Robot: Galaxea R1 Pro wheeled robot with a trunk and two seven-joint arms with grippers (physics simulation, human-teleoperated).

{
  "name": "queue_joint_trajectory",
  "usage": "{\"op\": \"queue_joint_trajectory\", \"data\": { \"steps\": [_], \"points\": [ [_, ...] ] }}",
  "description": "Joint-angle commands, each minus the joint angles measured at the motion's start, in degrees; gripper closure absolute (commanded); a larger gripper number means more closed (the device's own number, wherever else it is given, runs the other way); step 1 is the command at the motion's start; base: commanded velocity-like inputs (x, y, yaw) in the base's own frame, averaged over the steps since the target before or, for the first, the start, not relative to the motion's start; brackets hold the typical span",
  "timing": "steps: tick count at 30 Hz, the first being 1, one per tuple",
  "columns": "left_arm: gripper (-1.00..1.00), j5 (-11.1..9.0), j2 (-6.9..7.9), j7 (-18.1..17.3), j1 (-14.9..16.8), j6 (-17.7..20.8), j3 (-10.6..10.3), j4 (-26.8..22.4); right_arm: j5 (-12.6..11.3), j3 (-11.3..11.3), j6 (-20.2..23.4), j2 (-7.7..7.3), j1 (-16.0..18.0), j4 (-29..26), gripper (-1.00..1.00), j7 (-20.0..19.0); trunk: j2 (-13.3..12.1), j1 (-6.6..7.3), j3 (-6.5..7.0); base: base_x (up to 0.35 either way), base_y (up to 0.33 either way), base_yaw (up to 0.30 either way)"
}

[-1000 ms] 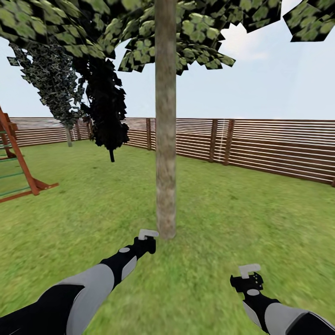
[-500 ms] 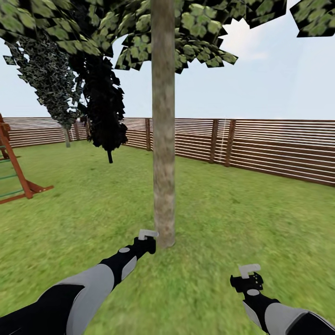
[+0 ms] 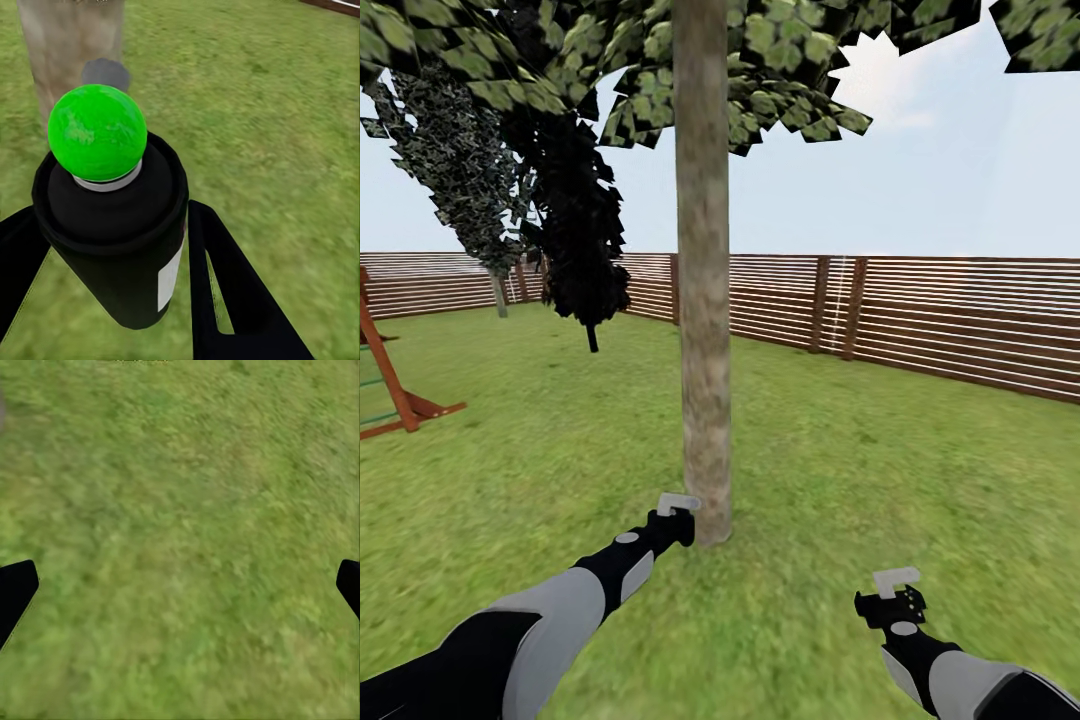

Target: In the garden, pick up the pesticide atomizer on the floor and spray pesticide onto both trees until each tree trunk is fully covered.

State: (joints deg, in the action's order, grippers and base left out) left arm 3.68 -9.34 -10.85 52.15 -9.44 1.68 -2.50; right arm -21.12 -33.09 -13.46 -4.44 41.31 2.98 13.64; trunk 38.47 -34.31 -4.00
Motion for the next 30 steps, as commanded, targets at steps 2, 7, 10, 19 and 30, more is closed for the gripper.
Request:
{"op": "queue_joint_trajectory", "data": {
  "steps": [2, 7, 10, 19, 30],
  "points": [
    [1.00, 0.47, -0.02, -0.05, 0.07, -0.26, 0.16, 0.04, -0.50, -0.48, -0.34, 0.04, 0.09, 0.19, -1.00, -0.02, 0.09, -0.04, -0.10, 0.210, 0.245, 0.000],
    [1.00, 0.49, 0.01, -0.05, 0.07, -0.30, 0.18, 0.04, -0.50, -0.42, -0.34, 0.00, 0.01, 0.23, -1.00, -0.03, 0.09, -0.04, -0.10, 0.309, 0.048, 0.000],
    [1.00, 0.50, 0.02, -0.05, 0.07, -0.44, 0.18, 0.04, -0.45, -0.35, -0.30, -0.26, -1.10, 0.20, -1.00, -0.02, 0.09, -0.04, -0.10, 0.139, -0.011, 0.000],
    [1.00, 0.51, -0.06, -0.11, 0.07, -0.48, 0.16, 0.04, -0.41, -0.41, -0.32, -0.31, -1.96, 0.19, -1.00, -0.02, 0.09, -0.04, -0.10, 0.141, -0.108, 0.000],
    [1.00, 0.53, -0.05, -0.07, 0.06, -0.48, 0.17, 0.04, -0.41, -0.42, -0.34, -0.31, -2.02, 0.19, -1.00, -0.02, 0.09, -0.04, -0.10, 0.168, -0.024, 0.000]
  ]
}}
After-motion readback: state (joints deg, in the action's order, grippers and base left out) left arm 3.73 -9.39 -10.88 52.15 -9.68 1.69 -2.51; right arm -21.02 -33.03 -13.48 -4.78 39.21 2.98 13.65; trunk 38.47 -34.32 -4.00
